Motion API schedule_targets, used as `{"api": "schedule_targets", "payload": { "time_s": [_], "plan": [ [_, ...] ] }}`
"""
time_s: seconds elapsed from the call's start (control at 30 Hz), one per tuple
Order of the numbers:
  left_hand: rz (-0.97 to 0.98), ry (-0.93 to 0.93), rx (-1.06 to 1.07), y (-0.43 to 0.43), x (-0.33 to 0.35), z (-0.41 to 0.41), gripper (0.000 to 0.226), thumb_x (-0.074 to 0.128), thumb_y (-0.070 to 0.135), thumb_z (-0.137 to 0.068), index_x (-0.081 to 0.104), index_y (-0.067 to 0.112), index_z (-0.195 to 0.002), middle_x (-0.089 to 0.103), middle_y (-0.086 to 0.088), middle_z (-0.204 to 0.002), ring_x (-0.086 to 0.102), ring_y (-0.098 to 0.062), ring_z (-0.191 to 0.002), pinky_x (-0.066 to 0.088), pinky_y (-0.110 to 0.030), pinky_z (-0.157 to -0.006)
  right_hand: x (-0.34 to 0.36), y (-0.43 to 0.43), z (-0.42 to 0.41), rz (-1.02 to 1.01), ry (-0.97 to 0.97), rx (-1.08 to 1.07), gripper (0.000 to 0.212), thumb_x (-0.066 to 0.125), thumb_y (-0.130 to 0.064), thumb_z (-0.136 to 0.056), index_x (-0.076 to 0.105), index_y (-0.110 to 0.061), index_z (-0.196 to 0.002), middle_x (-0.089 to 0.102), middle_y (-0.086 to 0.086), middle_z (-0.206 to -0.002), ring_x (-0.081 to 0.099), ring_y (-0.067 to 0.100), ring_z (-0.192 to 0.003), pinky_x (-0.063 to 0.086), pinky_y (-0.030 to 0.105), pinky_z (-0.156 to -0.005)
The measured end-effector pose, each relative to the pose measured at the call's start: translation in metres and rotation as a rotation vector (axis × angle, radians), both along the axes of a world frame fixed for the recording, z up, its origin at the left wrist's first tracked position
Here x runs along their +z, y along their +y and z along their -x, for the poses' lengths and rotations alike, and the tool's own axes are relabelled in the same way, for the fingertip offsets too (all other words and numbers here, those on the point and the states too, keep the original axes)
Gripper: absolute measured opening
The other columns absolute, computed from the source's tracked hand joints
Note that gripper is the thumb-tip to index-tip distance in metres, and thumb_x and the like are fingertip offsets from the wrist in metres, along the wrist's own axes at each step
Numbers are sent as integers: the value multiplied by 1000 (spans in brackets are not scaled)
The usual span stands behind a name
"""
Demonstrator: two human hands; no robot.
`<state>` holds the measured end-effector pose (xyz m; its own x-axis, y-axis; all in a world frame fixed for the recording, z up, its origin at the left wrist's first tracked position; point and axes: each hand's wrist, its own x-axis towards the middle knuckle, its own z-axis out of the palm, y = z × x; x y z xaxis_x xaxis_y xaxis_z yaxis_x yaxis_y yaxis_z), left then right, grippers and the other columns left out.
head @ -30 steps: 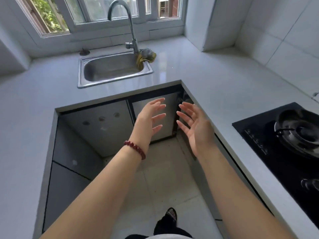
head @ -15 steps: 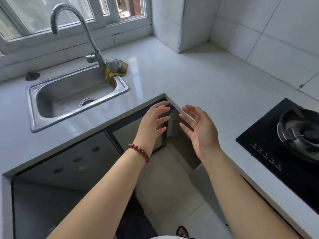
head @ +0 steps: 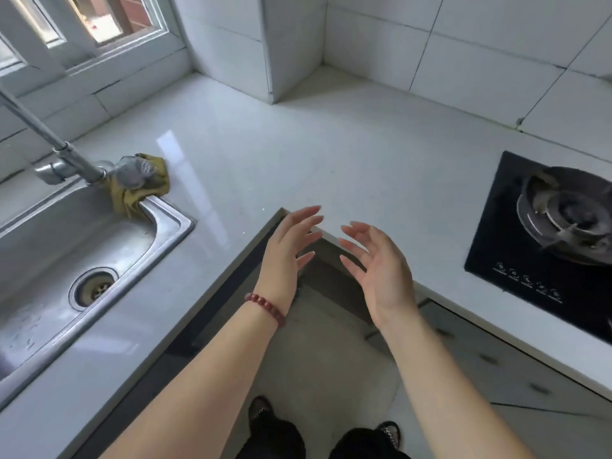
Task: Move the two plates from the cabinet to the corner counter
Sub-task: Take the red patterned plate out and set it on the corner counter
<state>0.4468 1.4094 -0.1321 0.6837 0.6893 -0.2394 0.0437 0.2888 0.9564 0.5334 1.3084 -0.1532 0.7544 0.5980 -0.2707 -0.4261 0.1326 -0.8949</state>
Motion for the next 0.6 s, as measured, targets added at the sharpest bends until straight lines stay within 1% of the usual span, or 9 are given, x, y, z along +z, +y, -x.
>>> {"api": "schedule_targets", "payload": {
  "time_s": [0.1,0.2,0.3,0.4,0.6],
  "plan": [
    [-31,3,-25,2,-48,-8,26,51,36,-85,67,38,-105,68,13,-112,63,-9,-106,47,-36,-91,-41,5,-6,-6,-6,14,27,44,-31,-94,69,-21,-97,70,2,-110,65,15,-105,49,38,-92],
    [-36,7,-32,3,-106,-14,24,49,33,-90,66,39,-105,69,13,-112,64,-6,-104,45,-34,-86,-94,9,-8,-20,-7,41,30,43,-31,-94,72,-27,-89,70,3,-109,65,17,-106,48,38,-93],
    [-28,0,-32,7,-167,-21,25,49,32,-91,66,35,-108,68,17,-112,63,-5,-104,44,-32,-85,-154,11,-12,-21,2,42,29,43,-30,-94,70,-21,-99,70,5,-112,65,18,-107,48,39,-93],
    [-29,-15,-50,12,-223,-32,26,48,36,-88,66,38,-108,67,19,-113,62,-4,-106,44,-32,-87,-212,13,-23,-20,-5,19,28,44,-30,-93,68,-19,-103,70,5,-113,64,18,-108,48,39,-94],
    [-66,-59,-115,18,-326,-63,32,47,48,-80,64,44,-106,65,15,-117,60,-6,-109,45,-34,-89,-322,14,-54,-43,-8,-45,30,39,-27,-97,66,-18,-103,70,3,-111,65,16,-106,49,36,-92]
  ]
}}
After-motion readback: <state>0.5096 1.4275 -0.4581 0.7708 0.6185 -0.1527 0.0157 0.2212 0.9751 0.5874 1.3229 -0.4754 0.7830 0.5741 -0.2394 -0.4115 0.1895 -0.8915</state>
